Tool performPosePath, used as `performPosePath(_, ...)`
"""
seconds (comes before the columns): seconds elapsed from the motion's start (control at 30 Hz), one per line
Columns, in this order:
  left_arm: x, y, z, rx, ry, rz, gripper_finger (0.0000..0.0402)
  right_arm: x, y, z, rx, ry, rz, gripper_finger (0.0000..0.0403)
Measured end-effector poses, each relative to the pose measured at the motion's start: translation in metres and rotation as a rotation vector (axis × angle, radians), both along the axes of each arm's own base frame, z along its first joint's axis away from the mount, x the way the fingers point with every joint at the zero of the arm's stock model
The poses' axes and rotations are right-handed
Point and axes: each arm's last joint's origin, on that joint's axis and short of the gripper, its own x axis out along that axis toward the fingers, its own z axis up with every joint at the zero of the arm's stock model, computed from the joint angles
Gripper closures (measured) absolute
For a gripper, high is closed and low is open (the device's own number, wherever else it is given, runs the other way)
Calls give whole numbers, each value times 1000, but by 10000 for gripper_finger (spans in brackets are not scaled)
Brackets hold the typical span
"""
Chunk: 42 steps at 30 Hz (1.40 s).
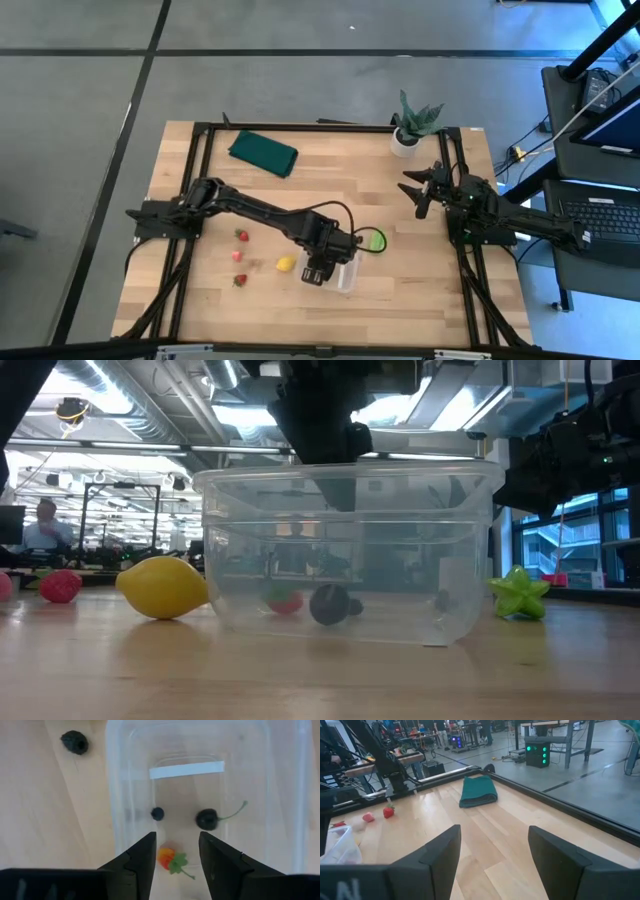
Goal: Pick and placing Produce into tupperware
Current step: Put the starfruit into the transparent bin
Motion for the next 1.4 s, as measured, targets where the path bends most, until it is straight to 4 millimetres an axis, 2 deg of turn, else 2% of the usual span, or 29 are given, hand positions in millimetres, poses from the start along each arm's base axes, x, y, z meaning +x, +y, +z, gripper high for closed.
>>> performPosePath(0.13,-1,6,7,11,-20,19,269,0,0,0,1,-1,0,169)
performPosePath(0.23,-4,12,23,29,-68,46,273,0,1,0,2,-5,19,169)
performPosePath(0.5,-28,50,99,54,-309,182,284,2,4,12,-25,-101,159,169)
performPosePath(0.7,-55,75,151,110,-497,229,293,-2,9,43,-79,-110,262,169)
performPosePath(0.83,-75,90,169,165,-544,279,298,-6,11,66,-94,-46,283,169)
performPosePath(0.93,-90,99,169,190,-563,317,302,-8,13,84,-120,6,320,169)
performPosePath(1.07,-111,106,154,165,-649,377,307,-7,15,106,-140,92,357,169)
performPosePath(1.3,-150,107,109,67,-885,456,315,5,16,133,-127,303,434,169)
performPosePath(1.4,-165,107,91,41,-917,478,319,16,16,139,-102,401,472,169)
